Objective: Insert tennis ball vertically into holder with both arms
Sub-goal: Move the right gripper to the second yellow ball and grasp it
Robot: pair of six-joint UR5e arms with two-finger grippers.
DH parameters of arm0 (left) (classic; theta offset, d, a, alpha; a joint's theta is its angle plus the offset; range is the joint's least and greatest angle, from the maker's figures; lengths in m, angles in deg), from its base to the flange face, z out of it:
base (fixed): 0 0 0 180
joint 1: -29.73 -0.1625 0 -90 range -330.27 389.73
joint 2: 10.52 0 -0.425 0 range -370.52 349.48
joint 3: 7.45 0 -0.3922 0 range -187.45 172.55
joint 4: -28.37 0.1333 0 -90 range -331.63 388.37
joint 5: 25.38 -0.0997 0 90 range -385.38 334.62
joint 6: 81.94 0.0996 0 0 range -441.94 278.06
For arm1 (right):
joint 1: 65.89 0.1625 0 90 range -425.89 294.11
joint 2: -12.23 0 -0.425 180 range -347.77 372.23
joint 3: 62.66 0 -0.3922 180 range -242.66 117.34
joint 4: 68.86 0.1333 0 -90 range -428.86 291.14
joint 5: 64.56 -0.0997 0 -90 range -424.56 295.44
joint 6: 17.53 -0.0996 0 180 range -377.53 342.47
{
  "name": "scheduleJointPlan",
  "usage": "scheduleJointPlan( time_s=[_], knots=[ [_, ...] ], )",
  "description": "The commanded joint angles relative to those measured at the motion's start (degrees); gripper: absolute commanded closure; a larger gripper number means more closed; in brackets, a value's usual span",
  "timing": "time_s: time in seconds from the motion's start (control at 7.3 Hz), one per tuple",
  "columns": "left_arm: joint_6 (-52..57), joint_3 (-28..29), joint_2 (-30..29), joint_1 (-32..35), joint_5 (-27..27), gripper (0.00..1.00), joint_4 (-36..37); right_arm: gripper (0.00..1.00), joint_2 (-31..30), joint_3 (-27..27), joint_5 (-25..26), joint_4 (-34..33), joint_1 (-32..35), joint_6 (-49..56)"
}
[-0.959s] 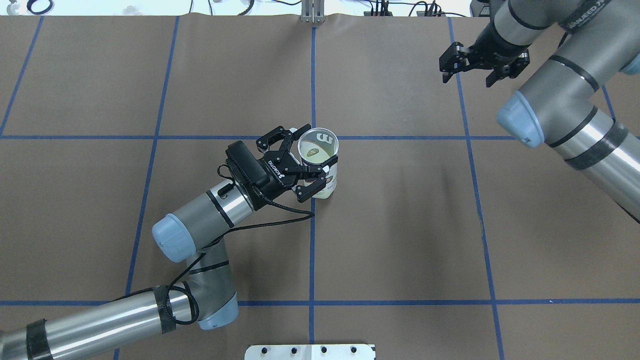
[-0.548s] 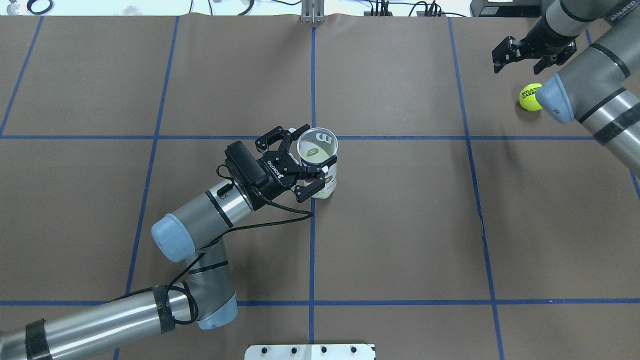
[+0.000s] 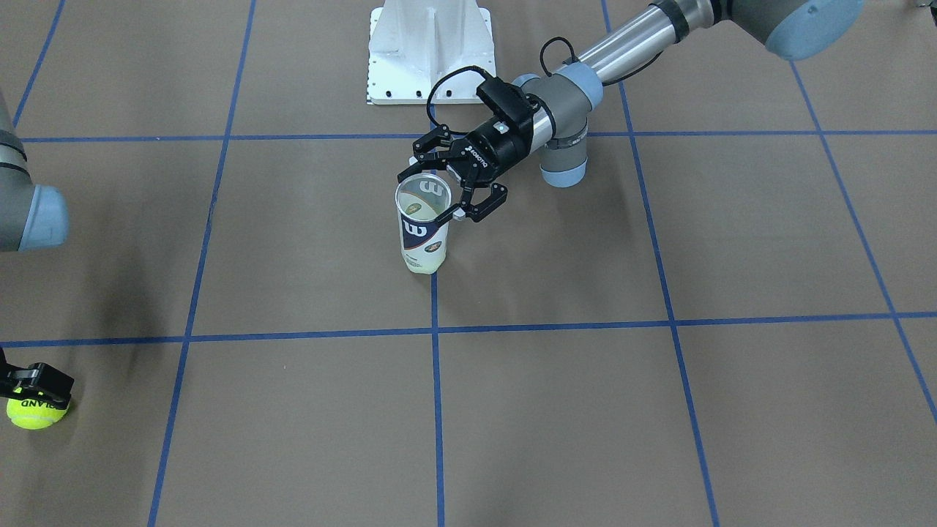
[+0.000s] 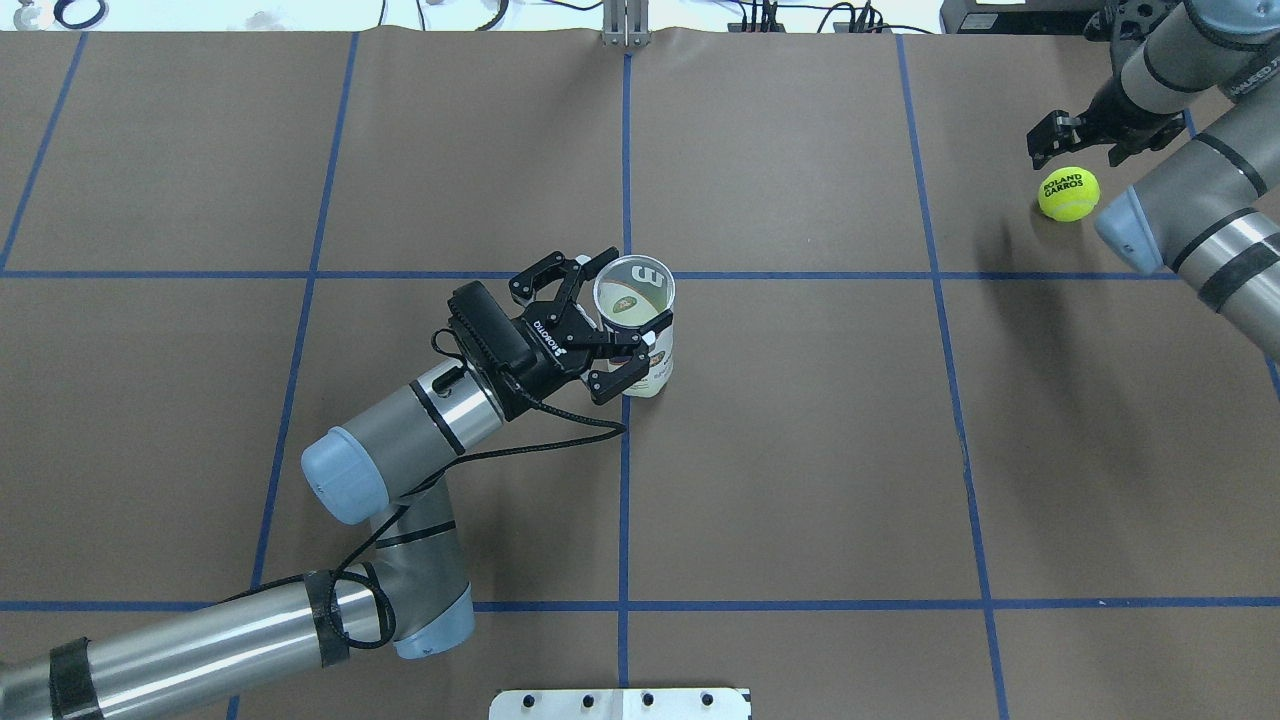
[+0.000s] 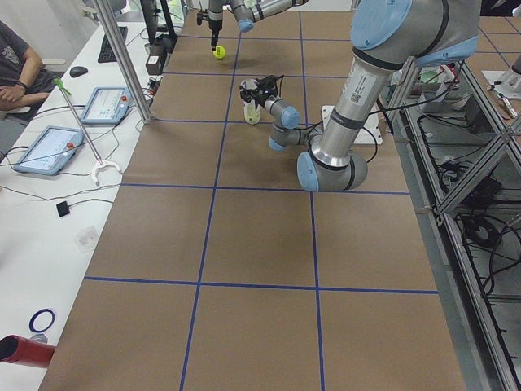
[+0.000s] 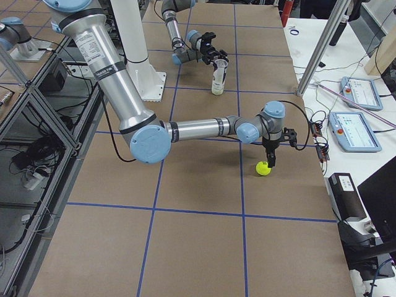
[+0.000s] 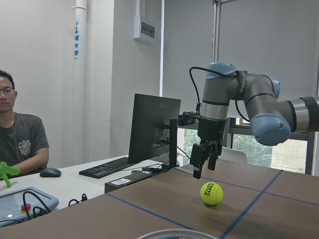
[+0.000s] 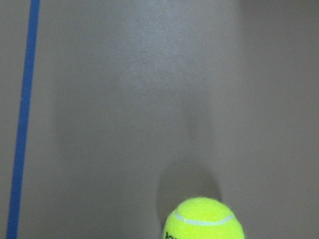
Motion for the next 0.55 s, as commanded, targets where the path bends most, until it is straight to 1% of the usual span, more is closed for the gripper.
scheduleJointPlan(
  time_s=[0.0, 0.27, 0.41],
  knots=[
    [0.0, -0.01, 0.01, 0.0, -0.09, 0.12, -0.03, 0.02, -0.03, 2.37, 0.75, 2.02, -1.53, -0.03],
    [0.0, -0.09, 0.01, 0.0, -0.09, 0.12, -0.03, 0.04, -0.9, 2.45, 1.45, 2.02, -2.85, 0.05],
    [0.0, -0.09, 0.1, 0.0, -0.09, 0.12, -0.03, 0.07, -1.26, 2.45, 1.45, 2.02, -3.12, 0.32]
  ],
)
